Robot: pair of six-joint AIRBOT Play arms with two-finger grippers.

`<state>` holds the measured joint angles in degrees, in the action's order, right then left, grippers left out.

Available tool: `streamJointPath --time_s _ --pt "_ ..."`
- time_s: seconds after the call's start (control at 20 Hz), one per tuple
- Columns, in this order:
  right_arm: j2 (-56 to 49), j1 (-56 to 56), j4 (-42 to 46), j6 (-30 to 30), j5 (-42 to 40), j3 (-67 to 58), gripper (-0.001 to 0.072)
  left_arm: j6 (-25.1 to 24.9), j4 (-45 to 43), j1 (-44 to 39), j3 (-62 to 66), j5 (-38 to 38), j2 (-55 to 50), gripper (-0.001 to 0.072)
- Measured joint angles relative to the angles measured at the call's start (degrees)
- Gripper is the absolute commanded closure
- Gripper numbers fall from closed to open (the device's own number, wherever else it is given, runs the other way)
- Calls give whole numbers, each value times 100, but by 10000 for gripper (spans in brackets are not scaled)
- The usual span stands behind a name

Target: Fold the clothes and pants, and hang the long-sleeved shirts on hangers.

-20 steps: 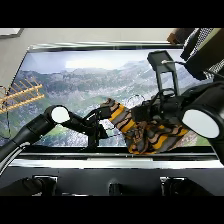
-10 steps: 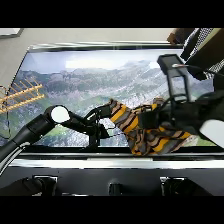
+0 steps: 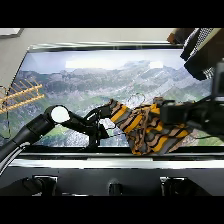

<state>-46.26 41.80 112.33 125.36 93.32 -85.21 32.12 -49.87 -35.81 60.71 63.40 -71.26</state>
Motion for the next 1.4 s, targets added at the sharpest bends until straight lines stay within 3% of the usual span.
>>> streamJointPath --time_s 0.1,0.2,0.3,0.55,0.75,1.0,1.2,1.3,1.35,1.4 --pt "15 -275 254 122 166 -129 28 -2 0 0 0 0 0 689" --pt "-24 -935 -66 -197 328 -195 35 -2 0 0 0 2 0 689" --pt "-133 -1705 -780 -1163 428 -229 34 -2 -2 0 0 4 0 689" --pt "-507 -2570 -1888 -4275 302 -260 33 -2 -4 0 0 20 0 689" --pt "-894 -2717 -2470 -5858 203 -262 34 -2 -13 0 0 24 0 689" --pt "-1185 -2758 -2903 -6990 310 -262 51 -2 -85 0 0 24 0 689" --pt "-1397 -2765 -2977 -7444 376 -262 53 -2 -107 0 0 24 0 689" --pt "-1550 -2765 -2997 -7587 382 -262 114 -2 -109 0 0 22 0 689" --pt "-1633 -2765 -3018 -7646 387 -262 210 -2 -111 0 0 24 0 689" --pt "-1709 -2765 -3036 -7689 426 -262 377 -2 -111 0 0 24 0 689"
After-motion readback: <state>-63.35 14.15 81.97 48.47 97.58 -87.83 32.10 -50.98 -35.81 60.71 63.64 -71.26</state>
